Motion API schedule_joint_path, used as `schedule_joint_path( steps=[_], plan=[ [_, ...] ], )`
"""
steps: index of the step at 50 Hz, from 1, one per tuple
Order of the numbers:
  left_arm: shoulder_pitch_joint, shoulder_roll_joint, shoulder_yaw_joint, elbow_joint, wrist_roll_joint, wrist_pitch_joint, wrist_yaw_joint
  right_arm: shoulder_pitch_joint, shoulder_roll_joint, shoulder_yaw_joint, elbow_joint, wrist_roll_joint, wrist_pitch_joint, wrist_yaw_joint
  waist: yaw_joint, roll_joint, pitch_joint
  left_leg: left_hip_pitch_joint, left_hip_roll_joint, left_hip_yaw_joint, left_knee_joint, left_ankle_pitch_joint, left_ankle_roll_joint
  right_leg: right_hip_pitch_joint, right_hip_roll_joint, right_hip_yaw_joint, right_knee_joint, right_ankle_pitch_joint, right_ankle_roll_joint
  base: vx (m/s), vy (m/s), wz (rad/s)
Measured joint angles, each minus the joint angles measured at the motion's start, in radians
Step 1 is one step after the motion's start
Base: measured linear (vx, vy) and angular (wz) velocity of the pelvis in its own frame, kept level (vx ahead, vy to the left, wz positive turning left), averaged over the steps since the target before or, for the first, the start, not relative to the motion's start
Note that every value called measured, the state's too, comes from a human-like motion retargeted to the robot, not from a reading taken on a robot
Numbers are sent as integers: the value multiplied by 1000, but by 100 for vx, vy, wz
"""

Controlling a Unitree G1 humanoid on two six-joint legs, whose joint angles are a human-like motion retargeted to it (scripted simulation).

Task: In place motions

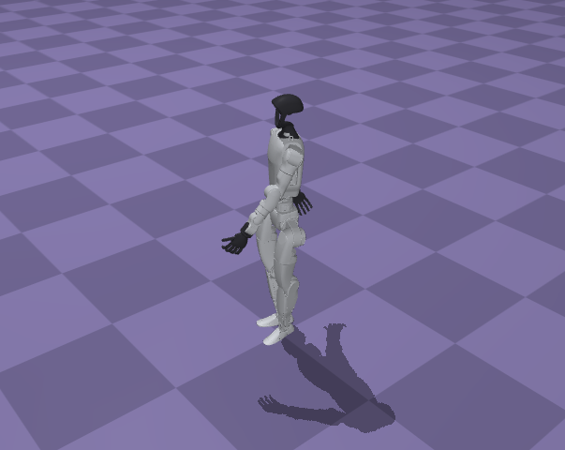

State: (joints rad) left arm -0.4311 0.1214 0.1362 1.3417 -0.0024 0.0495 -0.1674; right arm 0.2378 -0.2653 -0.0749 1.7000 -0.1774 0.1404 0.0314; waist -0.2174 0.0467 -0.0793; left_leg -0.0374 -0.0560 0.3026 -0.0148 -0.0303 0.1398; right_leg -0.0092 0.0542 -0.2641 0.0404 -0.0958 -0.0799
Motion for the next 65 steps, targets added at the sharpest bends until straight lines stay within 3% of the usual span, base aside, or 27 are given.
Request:
schedule_joint_path(
  steps=[7,13,20,28,35,42,47,57,65],
  plan=[
    [129,-22,-28,118,73,-5,9,-122,73,85,-1,45,-35,34,26,18,-4,1,-8,-13,1,-1,1,8,-6,-22,0,-9,2,0,3,13],
    [329,-21,72,350,162,3,77,-289,159,174,-120,48,-57,106,27,27,-3,4,-22,-44,2,1,3,22,-11,-48,-10,-14,3,-1,4,38],
    [689,32,160,358,207,14,82,-479,262,179,-343,232,-75,195,48,38,0,7,-18,-28,1,-3,-2,20,-12,-31,-8,-16,10,0,1,-14],
    [888,73,262,358,189,39,57,-598,258,264,-462,159,-122,198,47,27,5,6,-18,-34,4,-3,-4,21,-13,-38,-7,-18,15,0,0,0],
    [779,36,249,358,118,49,53,-515,239,296,-423,71,-144,173,33,9,-1,7,-18,-32,2,-4,-3,18,-13,-37,-7,-16,15,0,0,0],
    [460,-1,119,351,79,9,85,-342,179,247,-221,-70,-125,133,22,-6,-8,7,-14,-17,-4,-4,0,11,-7,-22,-8,-8,12,0,-2,-15],
    [263,17,-8,201,108,-14,33,-202,104,161,-75,-145,-81,103,6,-12,-15,3,-12,-12,-4,-6,2,6,-6,-13,-9,-4,9,0,-3,-20],
    [31,-2,-14,11,7,-41,40,8,-15,-22,0,7,-5,2,-4,-10,-14,4,-10,6,-5,-12,3,-3,-3,5,-7,1,1,0,0,-7],
    [87,-3,-28,43,35,-46,32,-48,28,5,0,63,-23,5,5,7,-15,-1,-13,0,-3,-10,4,-4,-7,-3,-6,-1,0,0,0,2]
  ],
)
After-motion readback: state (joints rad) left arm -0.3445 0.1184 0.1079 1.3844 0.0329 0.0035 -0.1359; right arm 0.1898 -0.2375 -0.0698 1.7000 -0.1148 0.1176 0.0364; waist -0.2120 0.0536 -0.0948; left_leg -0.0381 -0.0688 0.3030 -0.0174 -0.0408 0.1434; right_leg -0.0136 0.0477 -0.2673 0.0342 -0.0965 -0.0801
